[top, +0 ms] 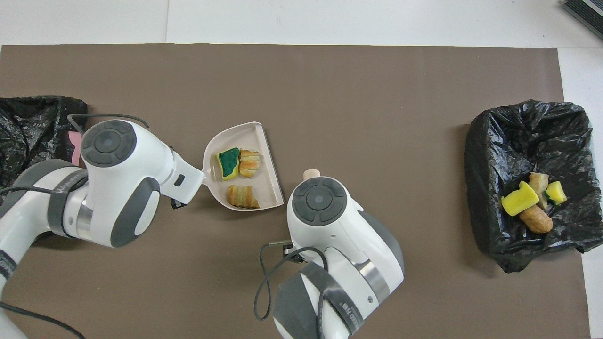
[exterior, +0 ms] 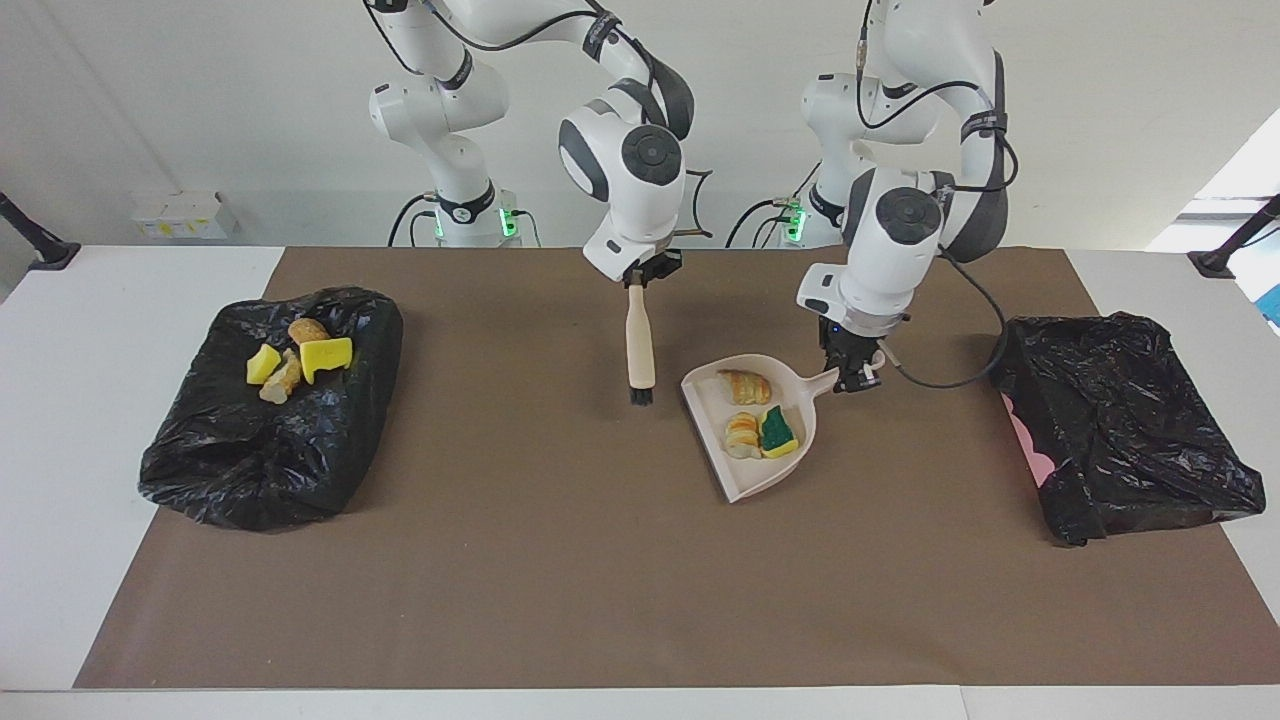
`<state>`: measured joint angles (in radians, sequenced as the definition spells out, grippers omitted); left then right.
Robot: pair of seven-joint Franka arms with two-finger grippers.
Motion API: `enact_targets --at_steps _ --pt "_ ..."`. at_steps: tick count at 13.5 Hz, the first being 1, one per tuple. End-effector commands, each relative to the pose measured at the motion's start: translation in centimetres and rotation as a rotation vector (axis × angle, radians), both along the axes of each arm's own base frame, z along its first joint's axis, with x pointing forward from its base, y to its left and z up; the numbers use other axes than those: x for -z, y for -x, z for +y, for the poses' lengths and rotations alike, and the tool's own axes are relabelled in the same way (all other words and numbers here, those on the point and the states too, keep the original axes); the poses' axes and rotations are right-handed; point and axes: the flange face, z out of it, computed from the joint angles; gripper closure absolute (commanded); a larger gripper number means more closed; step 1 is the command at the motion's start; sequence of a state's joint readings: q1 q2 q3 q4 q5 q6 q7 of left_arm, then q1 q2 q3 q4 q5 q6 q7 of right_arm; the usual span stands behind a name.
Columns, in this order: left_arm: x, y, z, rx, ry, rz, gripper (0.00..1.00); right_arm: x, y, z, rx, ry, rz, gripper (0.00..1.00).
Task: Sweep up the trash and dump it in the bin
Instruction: 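Carry the loaded dustpan to the black bag beside the left arm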
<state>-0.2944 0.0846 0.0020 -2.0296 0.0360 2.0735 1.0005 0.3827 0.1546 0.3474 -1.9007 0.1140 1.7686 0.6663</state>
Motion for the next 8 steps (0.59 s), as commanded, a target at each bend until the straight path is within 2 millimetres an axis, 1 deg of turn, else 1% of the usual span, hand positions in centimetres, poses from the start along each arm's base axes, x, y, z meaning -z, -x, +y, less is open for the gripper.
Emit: enact_targets --at_steps 1,2,3,4,6,8 --pt "-4.7 -0.7 5.9 -0.034 -0.008 -0.014 1.00 1.6 2.9 3.0 0.040 0.028 -0.009 1.00" --pt "-6.0 -0.8 8.2 -0.054 -0.004 -0.031 1.00 2.0 3.7 3.6 0.036 0.023 -0.017 1.00" --pt "-6.9 -0.8 10.5 -0.079 -0.003 -0.043 1.00 2.2 4.8 4.7 0.020 0.013 -0.014 1.00" --pt "-8.2 -0.8 13.1 -0.104 -0.003 -0.051 1.00 2.5 5.5 5.5 0.031 -0.013 0.007 1.00" --pt "-10.0 -0.8 17.6 -0.169 0.002 -0.043 1.00 3.8 5.8 5.6 0.037 -0.025 0.004 1.00" --pt "-11.4 -0.5 22.7 -0.262 0.001 -0.036 1.00 5.3 7.1 7.2 0.011 -0.038 0.001 1.00"
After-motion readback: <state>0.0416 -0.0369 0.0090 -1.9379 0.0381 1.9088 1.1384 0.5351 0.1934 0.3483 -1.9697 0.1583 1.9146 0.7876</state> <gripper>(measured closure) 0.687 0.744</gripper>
